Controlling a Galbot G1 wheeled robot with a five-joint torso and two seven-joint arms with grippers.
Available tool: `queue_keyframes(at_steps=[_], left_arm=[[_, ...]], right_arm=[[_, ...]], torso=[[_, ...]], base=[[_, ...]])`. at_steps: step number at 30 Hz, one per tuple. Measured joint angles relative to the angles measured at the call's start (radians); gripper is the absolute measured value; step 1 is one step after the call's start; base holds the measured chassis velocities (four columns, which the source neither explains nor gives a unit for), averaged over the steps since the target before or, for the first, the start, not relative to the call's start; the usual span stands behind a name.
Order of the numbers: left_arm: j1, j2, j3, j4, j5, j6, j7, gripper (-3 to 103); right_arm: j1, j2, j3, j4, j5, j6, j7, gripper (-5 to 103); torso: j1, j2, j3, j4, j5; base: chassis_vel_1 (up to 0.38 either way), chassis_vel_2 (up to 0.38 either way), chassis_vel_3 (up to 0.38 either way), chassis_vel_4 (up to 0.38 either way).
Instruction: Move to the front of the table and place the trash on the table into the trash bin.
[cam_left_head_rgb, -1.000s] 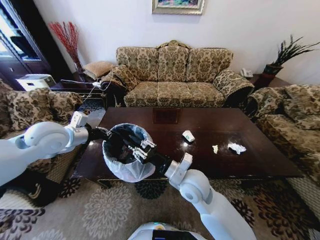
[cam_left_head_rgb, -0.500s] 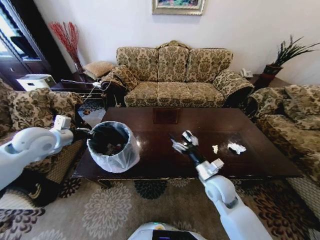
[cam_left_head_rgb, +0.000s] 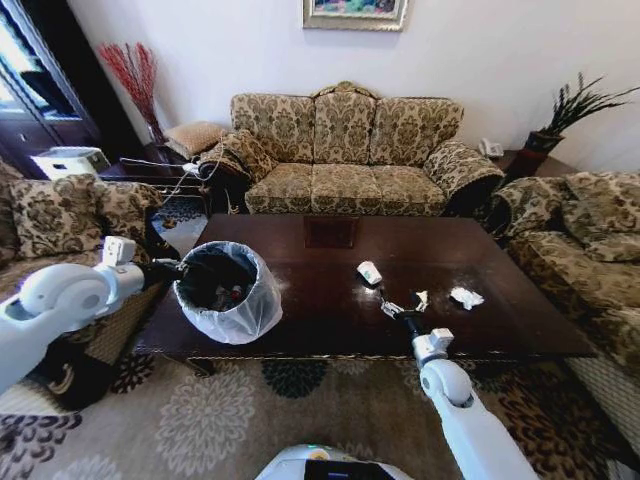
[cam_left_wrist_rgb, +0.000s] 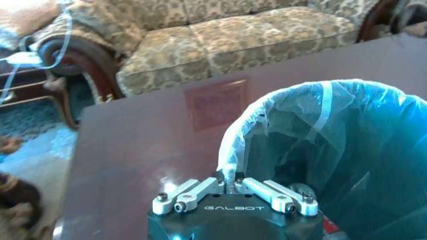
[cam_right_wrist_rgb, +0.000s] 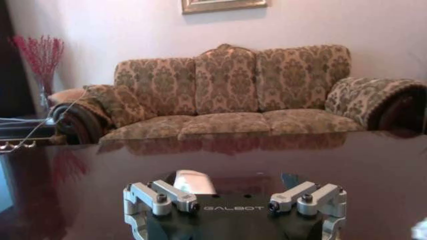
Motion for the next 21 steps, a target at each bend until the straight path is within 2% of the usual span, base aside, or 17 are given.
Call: queue_keyframes(at_steps=[3, 9, 13, 15, 17, 19, 21], left_arm=[[0.000, 0.002, 0.000, -0.025, -0.003, 0.001, -0.003, 1], [-0.003, 0.010, -0.001, -0.062, -0.006, 0.001, -0.010, 1], [0.001, 0.019, -0.001, -0.091, -0.007, 0.006, -0.016, 1], [0.002, 0.024, -0.001, -0.094, -0.007, 0.008, -0.018, 1], [0.002, 0.035, -0.001, -0.096, -0.009, 0.010, -0.022, 1], [0.002, 0.037, -0.001, -0.097, -0.012, 0.010, -0.023, 1], [0.005, 0.041, -0.001, -0.099, -0.019, 0.012, -0.027, 1]], right_arm=[[0.057, 0.018, -0.031, -0.076, -0.048, 0.056, -0.013, 100], [0.151, 0.051, -0.085, -0.168, -0.089, 0.062, -0.031, 100], [0.254, 0.100, -0.146, -0.268, -0.131, 0.040, -0.053, 100], [0.286, 0.118, -0.161, -0.301, -0.141, 0.036, -0.058, 100], [0.353, 0.154, -0.193, -0.371, -0.162, 0.035, -0.068, 100], [0.375, 0.167, -0.202, -0.397, -0.170, 0.036, -0.070, 100], [0.438, 0.213, -0.216, -0.481, -0.207, 0.052, -0.072, 100]], torso=[[0.000, 0.000, 0.000, 0.0000, -0.0005], [0.000, 0.000, 0.000, -0.0005, 0.0016], [0.000, 0.000, 0.000, 0.0000, -0.0015], [0.000, 0.000, 0.000, 0.0003, -0.0017], [0.000, 0.000, 0.000, 0.0017, -0.0005], [0.000, 0.000, 0.000, 0.0017, -0.0005], [0.000, 0.000, 0.000, 0.0006, -0.0007]], base=[[-0.268, -0.276, 0.247, 0.246], [-0.159, -0.186, 0.137, 0.124], [-0.019, -0.020, -0.001, 0.005], [0.051, 0.058, -0.024, -0.013], [0.080, 0.079, -0.012, -0.015], [0.052, 0.079, -0.009, -0.015], [0.026, -0.001, 0.003, -0.008]])
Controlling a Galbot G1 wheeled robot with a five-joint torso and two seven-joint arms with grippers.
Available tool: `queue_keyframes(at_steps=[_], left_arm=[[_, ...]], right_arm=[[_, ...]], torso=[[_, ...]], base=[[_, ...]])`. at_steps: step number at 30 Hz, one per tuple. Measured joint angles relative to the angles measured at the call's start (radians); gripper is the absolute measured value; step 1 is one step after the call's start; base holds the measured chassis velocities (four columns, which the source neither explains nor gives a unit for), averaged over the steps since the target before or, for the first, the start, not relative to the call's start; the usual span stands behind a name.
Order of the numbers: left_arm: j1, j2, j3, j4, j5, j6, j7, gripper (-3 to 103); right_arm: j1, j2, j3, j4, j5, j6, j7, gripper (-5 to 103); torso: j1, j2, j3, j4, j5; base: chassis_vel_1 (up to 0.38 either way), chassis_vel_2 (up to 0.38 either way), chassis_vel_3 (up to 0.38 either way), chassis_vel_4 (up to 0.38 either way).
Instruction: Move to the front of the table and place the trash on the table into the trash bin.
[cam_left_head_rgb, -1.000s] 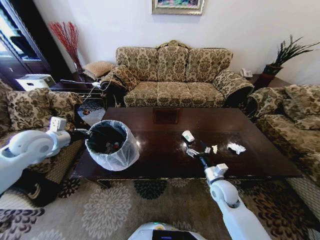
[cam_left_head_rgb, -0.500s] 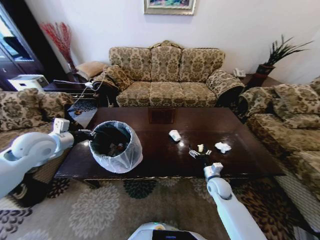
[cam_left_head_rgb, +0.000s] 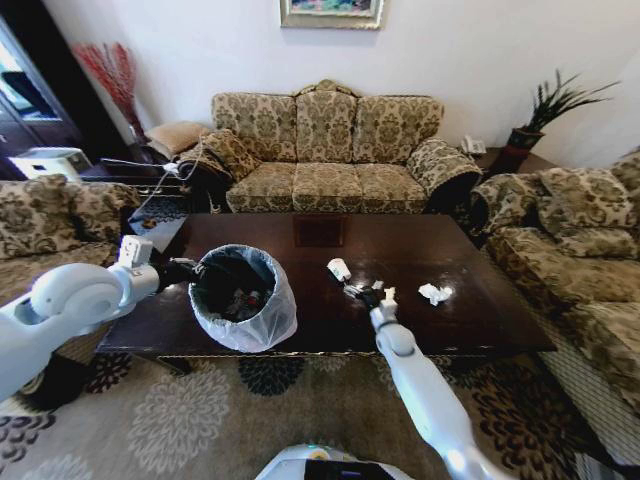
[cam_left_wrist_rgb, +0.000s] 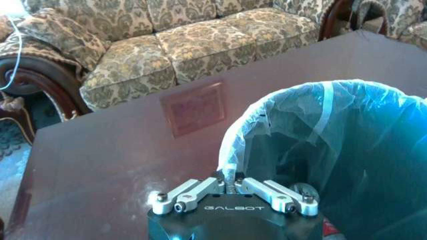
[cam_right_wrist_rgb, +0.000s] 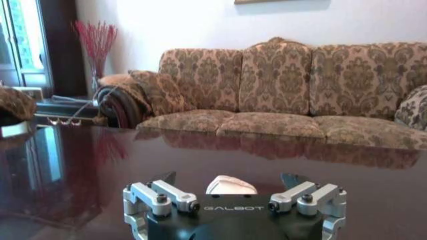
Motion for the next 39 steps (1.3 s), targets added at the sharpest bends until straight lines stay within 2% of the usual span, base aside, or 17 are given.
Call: queue_keyframes(at_steps=[1, 3, 8, 19, 20, 21, 23, 24, 26, 29, 30, 33, 34, 36, 37, 39], left_arm=[[0.000, 0.000, 0.000, 0.000, 0.000, 0.000, 0.000, 1], [0.003, 0.002, 0.003, -0.001, -0.002, 0.001, -0.001, 1], [0.007, 0.001, 0.009, 0.005, -0.002, 0.002, -0.001, 1], [0.008, -0.011, 0.017, 0.007, -0.002, 0.002, 0.000, 1], [0.008, -0.012, 0.017, 0.007, -0.002, 0.001, 0.000, 1], [0.008, -0.013, 0.017, 0.007, -0.002, 0.001, 0.001, 1], [0.008, -0.014, 0.018, 0.007, -0.002, 0.001, 0.001, 1], [0.008, -0.017, 0.019, 0.006, -0.002, 0.000, 0.001, 1], [0.009, -0.017, 0.019, 0.005, -0.002, 0.000, 0.001, 1], [0.010, -0.014, 0.019, 0.004, -0.002, -0.001, 0.001, 1], [0.010, -0.014, 0.019, 0.004, -0.002, -0.001, 0.001, 1], [0.010, -0.005, 0.019, 0.005, -0.002, -0.002, 0.001, 1], [0.010, -0.005, 0.019, 0.005, -0.002, -0.002, 0.001, 1], [0.010, -0.005, 0.019, 0.003, -0.002, -0.002, 0.001, 1], [0.010, -0.005, 0.019, 0.003, -0.002, -0.002, 0.001, 1], [0.010, -0.006, 0.019, 0.001, -0.003, -0.002, 0.001, 1]], right_arm=[[0.000, 0.000, 0.000, 0.000, 0.000, 0.000, 0.000, 100], [0.048, 0.046, 0.001, -0.078, -0.054, 0.018, 0.013, 100], [0.103, 0.112, 0.011, -0.194, -0.120, 0.018, 0.064, 100], [0.157, 0.150, 0.030, -0.303, -0.121, -0.054, 0.119, 100], [0.162, 0.151, 0.035, -0.315, -0.122, -0.062, 0.126, 102], [0.165, 0.152, 0.038, -0.326, -0.121, -0.067, 0.128, 99], [0.168, 0.153, 0.040, -0.336, -0.119, -0.068, 0.128, 99], [0.171, 0.153, 0.043, -0.348, -0.106, -0.072, 0.127, 89], [0.171, 0.153, 0.043, -0.352, -0.099, -0.073, 0.126, 89], [0.171, 0.153, 0.045, -0.355, -0.088, -0.072, 0.120, 73], [0.171, 0.153, 0.045, -0.355, -0.088, -0.072, 0.120, 73], [0.170, 0.152, 0.046, -0.353, -0.082, -0.069, 0.117, 56], [0.170, 0.152, 0.046, -0.353, -0.082, -0.069, 0.117, 56], [0.170, 0.151, 0.046, -0.348, -0.081, -0.068, 0.117, 46], [0.170, 0.151, 0.046, -0.348, -0.081, -0.068, 0.117, 46], [0.167, 0.148, 0.045, -0.340, -0.080, -0.067, 0.116, 35]], torso=[[0.000, 0.000, 0.000, 0.0000, 0.0000], [0.000, 0.000, 0.000, -0.0004, 0.0015], [0.000, 0.000, 0.000, -0.0006, 0.0005], [0.000, 0.000, 0.000, -0.0006, 0.0007], [0.000, 0.000, 0.000, -0.0006, 0.0006], [0.000, 0.000, 0.000, -0.0006, 0.0006], [0.000, 0.000, 0.000, -0.0005, 0.0006], [0.000, 0.000, 0.000, -0.0004, 0.0006], [0.000, 0.000, 0.000, -0.0004, 0.0006], [0.000, 0.000, 0.000, -0.0004, 0.0006], [0.000, 0.000, 0.000, -0.0004, 0.0006], [0.000, 0.000, 0.000, -0.0005, 0.0006], [0.000, 0.000, 0.000, -0.0005, 0.0006], [0.000, 0.000, 0.000, -0.0004, 0.0006], [0.000, 0.000, 0.000, -0.0004, 0.0006], [0.000, 0.000, 0.000, -0.0004, 0.0006]], base=[[0.000, 0.000, 0.000, 0.000], [0.000, 0.000, 0.000, 0.000], [0.000, 0.000, 0.000, 0.000], [0.000, 0.000, 0.000, 0.000], [0.000, 0.000, 0.000, 0.000], [0.000, 0.000, 0.000, 0.000], [0.000, 0.000, 0.000, 0.000], [0.000, 0.000, 0.000, 0.000], [0.000, 0.000, 0.000, 0.000], [0.000, 0.000, 0.000, 0.000], [0.000, 0.000, 0.000, 0.000], [0.000, 0.000, 0.000, 0.000], [0.000, 0.000, 0.000, 0.000], [0.000, 0.000, 0.000, 0.000], [0.000, 0.000, 0.000, 0.000], [0.000, 0.000, 0.000, 0.000]])
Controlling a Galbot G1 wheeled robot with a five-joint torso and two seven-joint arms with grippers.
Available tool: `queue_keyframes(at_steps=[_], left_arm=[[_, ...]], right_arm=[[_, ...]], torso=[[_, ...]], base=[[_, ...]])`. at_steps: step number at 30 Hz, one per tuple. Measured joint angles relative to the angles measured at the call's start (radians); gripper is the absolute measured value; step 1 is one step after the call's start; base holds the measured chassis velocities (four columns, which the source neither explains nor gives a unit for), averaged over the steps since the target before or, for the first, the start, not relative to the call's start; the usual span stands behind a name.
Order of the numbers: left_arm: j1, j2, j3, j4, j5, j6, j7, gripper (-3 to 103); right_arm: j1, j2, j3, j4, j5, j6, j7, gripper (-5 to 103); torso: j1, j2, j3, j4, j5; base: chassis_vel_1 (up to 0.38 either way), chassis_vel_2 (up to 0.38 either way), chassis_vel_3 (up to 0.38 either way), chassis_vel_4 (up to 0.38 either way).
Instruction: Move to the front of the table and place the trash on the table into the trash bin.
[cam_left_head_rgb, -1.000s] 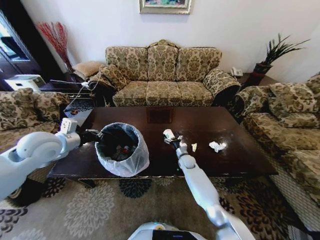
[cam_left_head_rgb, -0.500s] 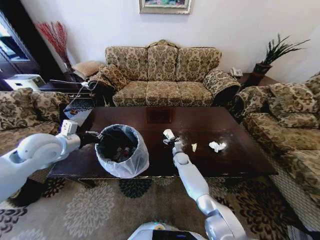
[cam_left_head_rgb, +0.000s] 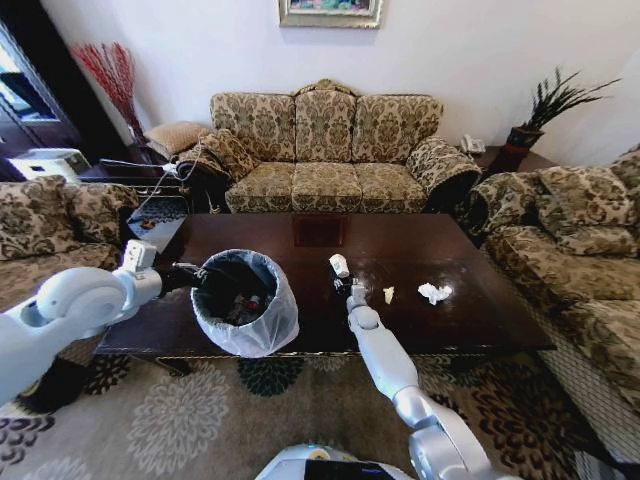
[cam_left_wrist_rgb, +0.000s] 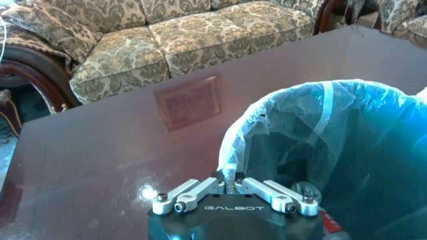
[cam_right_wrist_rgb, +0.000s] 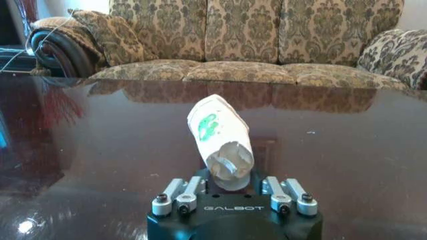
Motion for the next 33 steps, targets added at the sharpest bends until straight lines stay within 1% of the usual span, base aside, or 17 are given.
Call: queue_keyframes(at_steps=[2, 5, 6, 9, 11, 13, 15, 17, 19, 21, 22, 24, 25, 27, 29, 31, 33], left_arm=[[0.000, 0.000, 0.000, 0.000, 0.000, 0.000, 0.000, 1], [0.000, -0.001, -0.001, 0.000, 0.000, 0.000, 0.000, 1], [0.000, -0.001, -0.001, 0.000, 0.000, 0.000, 0.000, 1], [0.000, -0.002, -0.002, -0.001, -0.001, 0.000, 0.000, 1], [0.000, -0.002, -0.003, -0.001, -0.001, 0.000, 0.000, 1], [0.000, -0.001, -0.005, 0.003, -0.001, 0.000, 0.001, 1], [0.000, 0.001, -0.006, 0.005, -0.001, -0.001, 0.001, 1], [0.000, 0.009, -0.007, 0.014, -0.001, -0.001, 0.004, 1], [0.000, 0.012, -0.007, 0.016, -0.002, -0.001, 0.005, 1], [0.001, 0.029, -0.007, 0.033, -0.007, -0.002, 0.006, 1], [0.001, 0.029, -0.007, 0.033, -0.007, -0.002, 0.006, 1], [0.002, 0.058, -0.007, 0.055, -0.022, -0.003, 0.006, 1], [0.002, 0.058, -0.007, 0.055, -0.022, -0.003, 0.006, 1], [0.005, 0.098, -0.007, 0.078, -0.029, -0.004, 0.012, 1], [0.007, 0.110, -0.006, 0.085, -0.032, -0.006, 0.013, 1], [0.015, 0.155, -0.001, 0.102, -0.054, -0.011, 0.016, 1], [0.017, 0.171, 0.000, 0.104, -0.061, -0.012, 0.017, 1]], right_arm=[[0.000, 0.000, 0.000, 0.000, 0.000, 0.000, 0.000, 35], [-0.007, -0.003, -0.002, 0.017, 0.000, 0.002, 0.000, 19], [-0.007, -0.003, -0.002, 0.017, 0.000, 0.002, 0.000, 19], [-0.026, -0.012, -0.006, 0.061, -0.011, 0.015, 0.003, 7], [-0.035, -0.016, -0.006, 0.080, -0.018, 0.024, 0.004, 7], [-0.081, -0.038, -0.008, 0.183, -0.027, 0.063, 0.003, 2], [-0.108, -0.052, -0.009, 0.242, -0.019, 0.079, 0.001, 1], [-0.198, -0.100, -0.018, 0.427, 0.024, 0.110, -0.019, 0], [-0.221, -0.114, -0.020, 0.476, 0.036, 0.117, -0.026, 0], [-0.307, -0.173, -0.021, 0.698, 0.093, 0.140, -0.064, 0], [-0.307, -0.173, -0.021, 0.698, 0.093, 0.140, -0.064, 0], [-0.388, -0.262, -0.028, 0.957, 0.212, 0.135, -0.135, 0], [-0.388, -0.262, -0.028, 0.957, 0.212, 0.135, -0.135, 0], [-0.445, -0.338, -0.040, 1.161, 0.344, 0.102, -0.228, 0], [-0.458, -0.359, -0.049, 1.209, 0.382, 0.091, -0.259, 0], [-0.473, -0.400, -0.092, 1.306, 0.457, 0.070, -0.340, 0], [-0.472, -0.406, -0.118, 1.326, 0.467, 0.064, -0.377, 0]], torso=[[0.000, 0.000, 0.000, 0.0000, 0.0000], [0.000, 0.000, 0.000, 0.0000, 0.0000], [0.000, 0.000, 0.000, 0.0000, 0.0000], [0.000, 0.000, 0.000, 0.0001, 0.0000], [0.000, 0.000, 0.000, 0.0001, 0.0000], [0.000, 0.000, 0.000, 0.0001, 0.0001], [0.000, 0.000, 0.000, 0.0001, -0.0001], [0.000, 0.000, 0.000, 0.0000, 0.0001], [0.000, 0.000, 0.000, 0.0001, 0.0001], [0.000, 0.000, 0.000, -0.0001, 0.0001], [0.000, 0.000, 0.000, -0.0001, 0.0001], [0.000, 0.000, 0.000, -0.0001, -0.0002], [0.000, 0.000, 0.000, -0.0001, -0.0002], [0.000, 0.000, 0.000, -0.0002, -0.0003], [0.000, 0.000, 0.000, -0.0003, 0.0000], [0.000, 0.000, 0.000, -0.0002, 0.0000], [0.000, 0.000, 0.000, -0.0001, -0.0001]], base=[[0.000, 0.000, 0.000, 0.000], [0.000, 0.000, 0.000, 0.000], [0.000, 0.000, 0.000, 0.000], [0.000, 0.000, 0.000, 0.000], [0.000, 0.000, 0.000, 0.000], [0.000, 0.000, 0.000, 0.000], [0.000, 0.000, 0.000, 0.000], [0.000, 0.000, 0.000, 0.000], [0.000, 0.000, 0.000, 0.000], [0.000, 0.000, 0.000, 0.000], [0.000, 0.000, 0.000, 0.000], [0.000, 0.000, 0.000, 0.000], [0.000, 0.000, 0.000, 0.000], [0.000, 0.000, 0.000, 0.000], [0.000, 0.000, 0.000, 0.000], [0.000, 0.000, 0.000, 0.000], [0.000, 0.000, 0.000, 0.000]])
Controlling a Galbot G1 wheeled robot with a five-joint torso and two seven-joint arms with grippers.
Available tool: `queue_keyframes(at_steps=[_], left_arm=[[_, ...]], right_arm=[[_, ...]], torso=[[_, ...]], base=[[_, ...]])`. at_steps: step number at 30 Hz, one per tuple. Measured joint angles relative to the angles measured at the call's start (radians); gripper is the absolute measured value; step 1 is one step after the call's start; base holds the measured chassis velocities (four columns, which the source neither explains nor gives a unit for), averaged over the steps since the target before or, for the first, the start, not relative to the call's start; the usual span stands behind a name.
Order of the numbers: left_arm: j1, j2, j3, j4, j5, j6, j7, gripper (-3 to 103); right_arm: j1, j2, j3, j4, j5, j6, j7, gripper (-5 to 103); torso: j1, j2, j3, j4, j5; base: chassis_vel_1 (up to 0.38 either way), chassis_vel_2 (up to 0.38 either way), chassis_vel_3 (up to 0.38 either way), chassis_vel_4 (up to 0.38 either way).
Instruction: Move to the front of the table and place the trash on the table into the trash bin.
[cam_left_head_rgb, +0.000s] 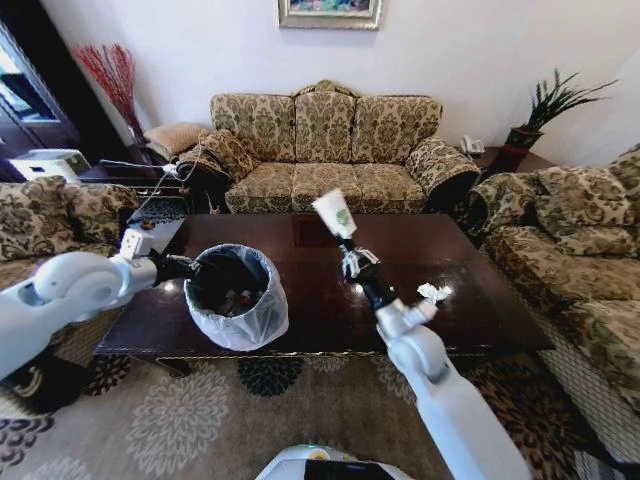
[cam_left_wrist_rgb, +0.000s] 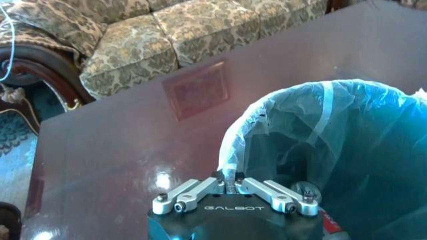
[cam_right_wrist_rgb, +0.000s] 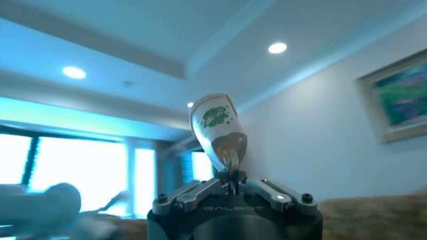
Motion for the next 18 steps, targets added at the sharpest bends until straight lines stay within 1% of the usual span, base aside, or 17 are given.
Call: queue_keyframes(at_steps=[2, 3, 4, 5, 6, 8, 9, 10, 11, 12, 13, 14, 17, 18], left_arm=[[0.001, 0.019, 0.000, -0.008, -0.014, -0.005, -0.002, 1], [0.000, 0.019, 0.000, -0.016, -0.019, -0.005, -0.005, 1], [0.000, 0.019, -0.001, -0.044, -0.029, -0.006, -0.008, 1], [-0.001, 0.015, -0.002, -0.067, -0.037, -0.003, -0.009, 1], [-0.001, 0.015, -0.002, -0.067, -0.037, -0.003, -0.009, 1], [-0.006, 0.001, -0.009, -0.116, -0.054, 0.003, -0.020, 1], [-0.009, -0.006, -0.012, -0.136, -0.063, 0.005, -0.026, 1], [-0.009, -0.006, -0.012, -0.136, -0.063, 0.005, -0.026, 1], [-0.011, -0.011, -0.015, -0.152, -0.069, 0.007, -0.030, 1], [-0.013, -0.016, -0.017, -0.168, -0.074, 0.008, -0.033, 1], [-0.015, -0.023, -0.019, -0.196, -0.081, 0.011, -0.035, 1], [-0.015, -0.023, -0.019, -0.196, -0.081, 0.011, -0.035, 1], [-0.016, -0.035, -0.019, -0.223, -0.084, 0.014, -0.036, 1], [-0.016, -0.035, -0.019, -0.223, -0.084, 0.014, -0.036, 1]], right_arm=[[0.005, 0.006, -0.051, 0.011, -0.004, -0.014, -0.057, 0], [0.007, 0.012, -0.070, 0.011, -0.013, -0.019, -0.066, 0], [0.012, 0.031, -0.120, 0.000, -0.037, -0.028, -0.074, 0], [0.016, 0.043, -0.162, -0.013, -0.051, -0.029, -0.070, 0], [0.016, 0.043, -0.162, -0.013, -0.051, -0.029, -0.070, 0], [0.028, 0.076, -0.245, -0.049, -0.094, -0.029, -0.025, 0], [0.032, 0.091, -0.264, -0.063, -0.118, -0.028, -0.016, 0], [0.032, 0.091, -0.264, -0.063, -0.118, -0.028, -0.016, 0], [0.034, 0.101, -0.275, -0.071, -0.136, -0.029, -0.007, -3], [0.037, 0.111, -0.284, -0.079, -0.152, -0.031, 0.002, -3], [0.040, 0.120, -0.291, -0.085, -0.163, -0.039, 0.009, 2], [0.040, 0.120, -0.291, -0.085, -0.163, -0.039, 0.009, 2], [0.043, 0.123, -0.290, -0.089, -0.171, -0.051, 0.013, 18], [0.043, 0.123, -0.290, -0.089, -0.171, -0.051, 0.013, 18]], torso=[[0.000, 0.000, 0.000, 0.0000, 0.0003], [0.000, 0.000, 0.000, 0.0000, 0.0003], [0.000, 0.000, 0.000, 0.0000, 0.0001], [0.000, 0.000, 0.000, 0.0000, 0.0000], [0.000, 0.000, 0.000, 0.0000, 0.0000], [0.000, 0.000, 0.000, 0.0001, 0.0002], [0.000, 0.000, 0.000, 0.0002, 0.0002], [0.000, 0.000, 0.000, 0.0002, 0.0002], [0.000, 0.000, 0.000, 0.0002, 0.0001], [0.000, 0.000, 0.000, 0.0002, -0.0002], [0.000, 0.000, 0.000, 0.0001, -0.0001], [0.000, 0.000, 0.000, 0.0001, -0.0001], [0.000, 0.000, 0.000, 0.0000, 0.0002], [0.000, 0.000, 0.000, 0.0000, 0.0002]], base=[[0.000, 0.000, 0.000, 0.000], [0.000, 0.000, 0.000, 0.000], [0.000, 0.000, 0.000, 0.000], [0.000, 0.000, 0.000, 0.000], [0.000, 0.000, 0.000, 0.000], [0.000, 0.000, 0.000, 0.000], [0.000, 0.000, 0.000, 0.000], [0.000, 0.000, 0.000, 0.000], [0.000, 0.000, 0.000, 0.000], [0.000, 0.000, 0.000, 0.000], [0.000, 0.000, 0.000, 0.000], [0.000, 0.000, 0.000, 0.000], [0.000, 0.000, 0.000, 0.000], [0.000, 0.000, 0.000, 0.000]])
